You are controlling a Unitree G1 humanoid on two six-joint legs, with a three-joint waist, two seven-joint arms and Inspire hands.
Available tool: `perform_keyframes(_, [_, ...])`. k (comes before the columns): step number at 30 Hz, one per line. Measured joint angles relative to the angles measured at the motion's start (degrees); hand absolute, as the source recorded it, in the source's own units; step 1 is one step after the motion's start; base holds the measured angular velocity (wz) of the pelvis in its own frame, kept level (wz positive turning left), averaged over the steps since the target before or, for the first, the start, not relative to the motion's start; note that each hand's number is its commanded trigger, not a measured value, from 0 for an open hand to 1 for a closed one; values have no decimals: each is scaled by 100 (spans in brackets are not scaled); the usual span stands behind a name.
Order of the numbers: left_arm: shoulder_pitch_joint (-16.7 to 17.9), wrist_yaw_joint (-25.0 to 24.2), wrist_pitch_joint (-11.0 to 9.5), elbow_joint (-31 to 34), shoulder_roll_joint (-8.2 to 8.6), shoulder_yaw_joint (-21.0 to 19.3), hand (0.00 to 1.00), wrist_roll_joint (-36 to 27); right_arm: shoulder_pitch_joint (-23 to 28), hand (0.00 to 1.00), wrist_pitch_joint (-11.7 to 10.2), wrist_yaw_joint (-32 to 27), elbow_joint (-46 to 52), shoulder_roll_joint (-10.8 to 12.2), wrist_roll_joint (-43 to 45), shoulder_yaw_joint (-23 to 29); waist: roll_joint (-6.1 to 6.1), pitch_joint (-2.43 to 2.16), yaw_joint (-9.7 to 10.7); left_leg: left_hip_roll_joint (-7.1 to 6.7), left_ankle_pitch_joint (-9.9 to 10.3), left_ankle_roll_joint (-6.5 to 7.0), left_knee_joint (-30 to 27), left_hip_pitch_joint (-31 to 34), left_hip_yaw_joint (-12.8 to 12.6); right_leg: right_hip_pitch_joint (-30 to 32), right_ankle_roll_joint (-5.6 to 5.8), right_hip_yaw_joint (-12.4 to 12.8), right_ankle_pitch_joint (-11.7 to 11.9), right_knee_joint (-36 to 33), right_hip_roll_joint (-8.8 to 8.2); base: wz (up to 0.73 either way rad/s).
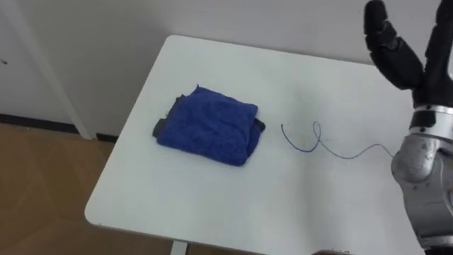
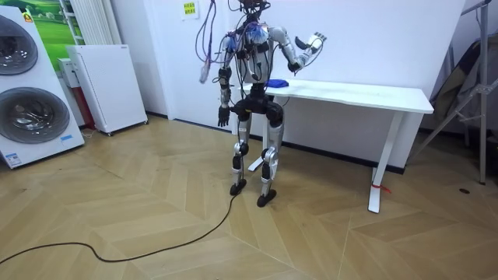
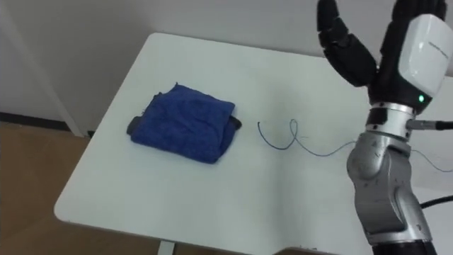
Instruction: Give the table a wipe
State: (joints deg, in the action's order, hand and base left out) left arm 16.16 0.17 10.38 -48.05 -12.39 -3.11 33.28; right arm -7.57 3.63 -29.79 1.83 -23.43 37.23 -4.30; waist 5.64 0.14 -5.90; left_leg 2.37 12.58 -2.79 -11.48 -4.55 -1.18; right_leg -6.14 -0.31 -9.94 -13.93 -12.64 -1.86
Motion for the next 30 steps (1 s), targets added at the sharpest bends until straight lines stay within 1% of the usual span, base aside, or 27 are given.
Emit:
perform_keyframes(2, [-46,-34,0,55,-55,43,0,0,0,0,18,243,0,-15,35,-241,36,11,-68,0,0,0,2,16,11,1,0,-76,0,2,-8,6])
perform_keyframes(4, [-62,-86,-11,90,-131,144,0,8,0,0,20,471,0,-16,164,-409,54,8,-131,0,-1,1,4,35,17,4,0,-161,0,3,-15,8])
perform_keyframes(6, [-70,-107,-26,91,-189,228,0,17,-1,0,19,678,0,-20,346,-543,59,5,-182,0,-1,2,5,32,24,-4,0,-165,0,2,-17,2])
perform_keyframes(9, [-68,-194,-53,117,-246,229,0,19,-6,0,13,1030,2,-123,582,-797,81,13,-250,0,-1,2,7,33,55,-15,0,-180,0,3,-16,5])
perform_keyframes(10, [-66,-213,-66,118,-264,235,0,26,-8,0,7,1161,3,-173,702,-901,83,21,-265,-1,-1,2,6,30,84,-34,0,-190,0,4,-15,10])
perform_keyframes(11, [-62,-244,-75,121,-282,239,0,117,-8,0,15,1287,33,-184,855,-1007,66,33,-267,-1,-1,2,1,27,95,-46,0,-187,0,5,-12,10])
perform_keyframes(12, [-65,-274,-76,126,-289,243,0,129,-8,0,13,1358,72,-193,929,-1064,68,36,-264,-1,-1,2,-4,28,100,-52,0,-191,0,9,-13,7])
perform_keyframes(13, [-81,-330,-86,139,-296,249,0,143,-14,0,7,1472,144,-205,1173,-1158,74,40,-287,-1,-1,2,-5,33,114,-56,0,-211,0,11,-13,6])
perform_keyframes(15, [-122,-344,-111,139,-311,295,0,145,-63,0,8,1576,165,-274,1418,-1375,42,64,-353,-1,-1,2,-2,35,127,-51,0,-228,0,11,-13,2])
perform_keyframes(17, [-228,-345,-135,139,-366,465,0,145,-127,0,22,1784,153,-357,1607,-1697,52,68,-442,-1,-1,2,6,37,133,-41,0,-220,0,14,-11,0])
perform_keyframes(20, [-298,-344,-201,139,-409,596,0,142,-131,0,15,1995,68,-357,1720,-2019,45,76,-535,-2,-1,2,4,63,140,-25,0,-231,0,17,-14,1])
perform_keyframes(23, [-308,-345,-213,132,-409,630,0,221,-131,0,10,2228,-157,-353,1757,-2165,56,70,-571,-6,-1,2,2,88,182,-27,1,-277,0,36,-15,8])
perform_keyframes(25, [-299,-345,-214,131,-409,631,0,244,-131,0,25,2333,-359,-354,1752,-2165,56,70,-588,-8,-2,2,3,92,213,-40,1,-288,0,53,-13,8])
perform_keyframes(27, [-284,-345,-214,122,-409,631,0,244,-133,0,27,2422,-507,-356,1752,-2164,77,55,-600,-12,-2,2,7,97,219,-61,0,-303,1,103,-10,2])
perform_keyframes(28, [-282,-348,-214,121,-408,632,0,271,-128,0,20,2427,-668,-355,1759,-2165,49,73,-630,-12,-2,1,5,92,224,-71,0,-306,1,104,-10,0])
perform_keyframes(29, [-283,-351,-214,137,-409,628,0,347,-125,0,39,2453,-846,-357,1760,-2165,60,63,-650,-12,-2,1,4,92,225,-72,0,-315,1,105,-10,0])
perform_keyframes(30, [-283,-353,-214,147,-409,625,0,371,-115,0,80,2483,-899,-358,1760,-2165,55,67,-661,-11,-2,1,5,96,226,-70,0,-326,1,107,-10,0])
